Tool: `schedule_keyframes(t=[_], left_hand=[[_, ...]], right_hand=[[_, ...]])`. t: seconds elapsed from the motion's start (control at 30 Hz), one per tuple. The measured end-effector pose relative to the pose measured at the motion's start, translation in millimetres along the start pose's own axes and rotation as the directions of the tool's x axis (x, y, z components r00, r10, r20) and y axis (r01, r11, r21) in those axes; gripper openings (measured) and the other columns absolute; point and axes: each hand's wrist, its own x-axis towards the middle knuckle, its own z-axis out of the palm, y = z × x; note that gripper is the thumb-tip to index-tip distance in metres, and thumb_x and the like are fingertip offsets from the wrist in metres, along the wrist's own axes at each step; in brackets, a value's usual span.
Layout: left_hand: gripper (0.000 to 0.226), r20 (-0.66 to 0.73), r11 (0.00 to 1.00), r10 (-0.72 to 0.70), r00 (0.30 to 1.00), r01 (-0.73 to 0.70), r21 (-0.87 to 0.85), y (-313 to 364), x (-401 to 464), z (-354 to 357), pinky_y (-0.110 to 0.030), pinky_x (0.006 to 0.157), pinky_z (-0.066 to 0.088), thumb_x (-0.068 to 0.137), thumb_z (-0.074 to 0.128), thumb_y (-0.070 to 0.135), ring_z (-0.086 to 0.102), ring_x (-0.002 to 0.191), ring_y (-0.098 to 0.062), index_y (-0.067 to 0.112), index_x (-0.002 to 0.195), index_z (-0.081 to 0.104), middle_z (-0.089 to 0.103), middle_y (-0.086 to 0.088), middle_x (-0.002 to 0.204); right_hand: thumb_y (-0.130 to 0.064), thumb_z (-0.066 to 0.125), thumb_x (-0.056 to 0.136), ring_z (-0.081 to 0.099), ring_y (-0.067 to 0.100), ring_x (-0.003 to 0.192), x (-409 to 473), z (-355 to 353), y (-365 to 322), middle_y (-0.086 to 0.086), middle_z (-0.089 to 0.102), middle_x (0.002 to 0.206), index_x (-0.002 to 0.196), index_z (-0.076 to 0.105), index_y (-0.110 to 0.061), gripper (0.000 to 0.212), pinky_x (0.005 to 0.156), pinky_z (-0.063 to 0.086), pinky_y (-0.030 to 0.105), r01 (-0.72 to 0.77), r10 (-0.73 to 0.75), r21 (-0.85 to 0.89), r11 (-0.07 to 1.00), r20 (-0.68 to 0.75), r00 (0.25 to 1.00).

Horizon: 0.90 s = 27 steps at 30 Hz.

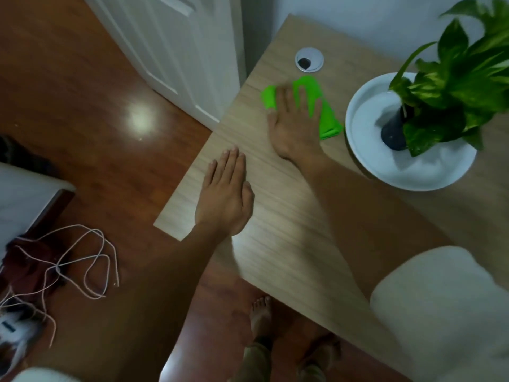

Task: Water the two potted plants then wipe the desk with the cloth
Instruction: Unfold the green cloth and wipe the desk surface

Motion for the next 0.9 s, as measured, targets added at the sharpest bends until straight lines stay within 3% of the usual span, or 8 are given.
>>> schedule_keyframes(t=[0.07,0.33,0.43,0.53,0.67,0.73,0.83,0.9], left_hand=[[0.065,0.002,1.0,0.003,1.0,-0.003,-0.009,-0.6,-0.8,-1.8,-0.043,0.132,0.005,0.104,0.027,0.029,0.006,0.163,-0.021,0.005,0.164,0.02,0.014,-0.011,0.174],[0.069,0.042,0.999,0.012,0.999,-0.01,-0.044,2.4,-7.1,-14.0,-0.045,0.132,0.006,0.1,0.026,0.027,0.013,0.162,-0.032,-0.004,0.161,0.025,0.02,-0.022,0.171],[0.066,0.057,0.999,-0.006,0.998,0.008,-0.033,4.9,-6.7,-12.6,-0.045,0.132,0.003,0.103,0.024,0.027,0.007,0.162,-0.029,-0.003,0.163,0.02,0.014,-0.019,0.173],[0.063,0.08,0.998,-0.051,0.995,0.054,-0.033,11.0,-8.3,-11.5,-0.044,0.132,0.001,0.107,0.024,0.026,0.002,0.163,-0.028,-0.001,0.164,0.014,0.008,-0.017,0.174],[0.066,0.076,0.998,-0.027,0.997,0.032,-0.06,37.3,-16.0,-16.1,-0.044,0.132,0.002,0.106,0.019,0.031,0.006,0.162,-0.029,-0.001,0.163,0.018,0.012,-0.018,0.173],[0.067,0.071,0.996,0.028,0.997,-0.022,-0.084,59.8,-23.0,-16.5,-0.045,0.132,0.004,0.103,0.02,0.031,0.011,0.162,-0.03,-0.002,0.162,0.023,0.017,-0.019,0.172],[0.067,0.126,0.988,0.105,0.986,-0.089,-0.125,96.9,-36.2,-7.9,-0.042,0.132,0.001,0.103,0.021,0.032,0.01,0.162,-0.027,0.0,0.163,0.023,0.017,-0.016,0.173],[0.068,0.162,0.98,0.161,0.974,-0.138,-0.144,124.7,-46.8,2.1,-0.041,0.132,-0.001,0.104,0.019,0.035,0.006,0.163,-0.026,0.002,0.164,0.02,0.013,-0.015,0.174]], right_hand=[[-0.046,0.015,0.106,0.005,0.026,0.159,-29.2,6.8,-6.9,-0.005,0.01,0.172,0.163,0.012,-0.023,0.062,0.124,0.001,0.06,0.159,-0.158,-0.025,0.987,0.038,0.987],[-0.046,0.027,0.106,0.023,0.026,0.155,-237.3,26.0,51.1,-0.005,0.026,0.168,0.161,0.026,-0.027,0.059,0.123,0.013,0.059,0.313,-0.311,-0.093,0.945,0.04,0.95],[-0.045,0.026,0.106,0.021,0.026,0.156,-216.1,15.7,61.7,-0.004,0.025,0.168,0.161,0.026,-0.027,0.058,0.124,0.011,0.058,0.079,-0.081,-0.101,0.992,-0.018,0.997],[-0.046,0.016,0.106,0.006,0.026,0.159,-188.0,16.2,27.9,-0.004,0.01,0.171,0.163,0.014,-0.024,0.061,0.124,0.002,0.06,-0.149,0.148,-0.008,0.989,-0.052,0.988],[-0.047,0.021,0.106,0.012,0.026,0.158,-251.7,31.6,35.4,-0.005,0.018,0.17,0.162,0.019,-0.026,0.06,0.124,0.007,0.059,0.232,-0.231,-0.088,0.969,0.017,0.973],[-0.048,0.027,0.106,0.017,0.025,0.157,-300.8,33.2,73.4,-0.007,0.021,0.169,0.162,0.022,-0.029,0.059,0.125,0.009,0.057,0.29,-0.288,-0.115,0.95,0.036,0.957],[-0.045,0.033,0.103,0.03,0.029,0.152,-340.1,21.8,161.5,0.001,0.035,0.165,0.158,0.032,-0.027,0.058,0.121,0.02,0.059,0.128,-0.129,-0.134,0.983,0.001,0.992],[-0.043,0.031,0.102,0.031,0.031,0.152,-335.2,4.6,222.4,0.006,0.036,0.164,0.158,0.031,-0.023,0.06,0.121,0.02,0.059,-0.144,0.136,-0.129,0.981,-0.066,0.988]])
